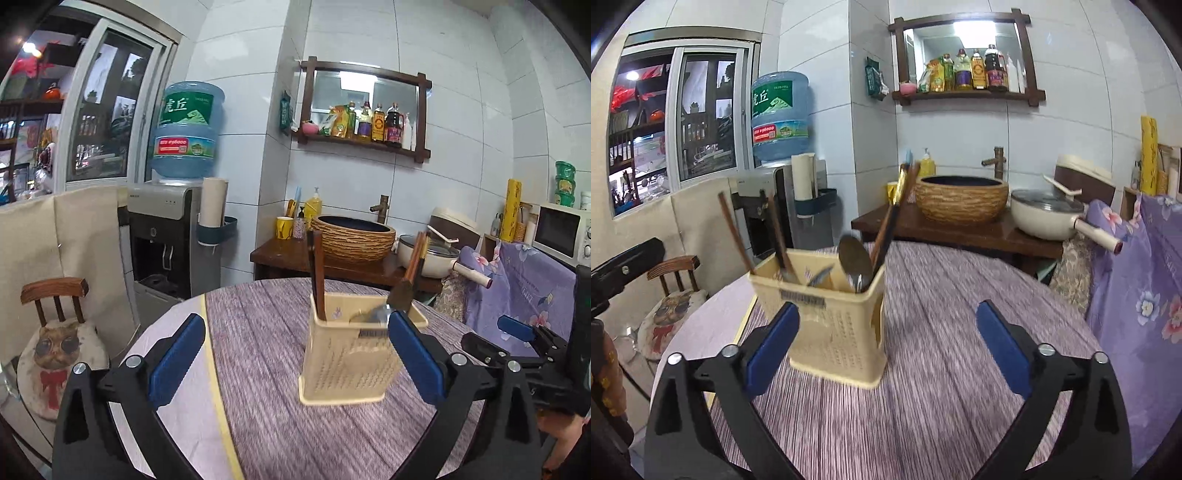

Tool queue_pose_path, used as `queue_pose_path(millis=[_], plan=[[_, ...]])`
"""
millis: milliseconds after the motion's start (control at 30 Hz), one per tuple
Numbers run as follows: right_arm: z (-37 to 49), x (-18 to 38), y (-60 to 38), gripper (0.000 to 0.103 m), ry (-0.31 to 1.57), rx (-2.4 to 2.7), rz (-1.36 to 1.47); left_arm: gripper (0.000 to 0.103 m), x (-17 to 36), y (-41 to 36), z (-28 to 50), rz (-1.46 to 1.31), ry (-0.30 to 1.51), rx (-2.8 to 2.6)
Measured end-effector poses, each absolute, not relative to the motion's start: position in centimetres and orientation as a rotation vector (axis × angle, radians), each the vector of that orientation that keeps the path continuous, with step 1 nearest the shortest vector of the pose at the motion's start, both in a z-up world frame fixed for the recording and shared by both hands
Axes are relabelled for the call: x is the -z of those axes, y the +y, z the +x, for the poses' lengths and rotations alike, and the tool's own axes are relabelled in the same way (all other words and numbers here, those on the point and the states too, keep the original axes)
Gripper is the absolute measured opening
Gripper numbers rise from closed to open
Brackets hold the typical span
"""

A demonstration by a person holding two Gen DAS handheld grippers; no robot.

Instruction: Organize utensils

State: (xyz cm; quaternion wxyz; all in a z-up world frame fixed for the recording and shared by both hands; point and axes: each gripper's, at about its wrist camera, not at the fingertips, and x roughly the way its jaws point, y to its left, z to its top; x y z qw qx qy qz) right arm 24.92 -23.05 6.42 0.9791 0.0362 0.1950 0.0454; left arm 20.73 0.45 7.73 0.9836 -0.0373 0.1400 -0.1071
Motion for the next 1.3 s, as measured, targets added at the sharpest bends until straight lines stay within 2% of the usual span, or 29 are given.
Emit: queue_pose_path(millis=[400, 767, 967, 1300], plan=[[12.4, 0.6, -20.9, 0.097, 0.416, -0.185, 0.135, 0.098, -0.7, 1.9, 10.2, -0.115, 0.339, 0.169], [1.5, -2.1, -19.8, 0.097, 0.21, -0.232, 0.103, 0.098, -0.9, 2.4, 2.2, 0.003, 0.234, 0.117], [-0.8, -2.4, -20.1, 0.097, 0.156, -0.19, 0.114, 0.098, -0.9, 2.0, 0.6, -0.04, 0.21, 0.161], [-1.1, -1.7, -19.9, 0.097, 0.173, -0.194, 0.103, 0.098, -0.8, 1.7, -0.2, -0.057, 0.186, 0.147]])
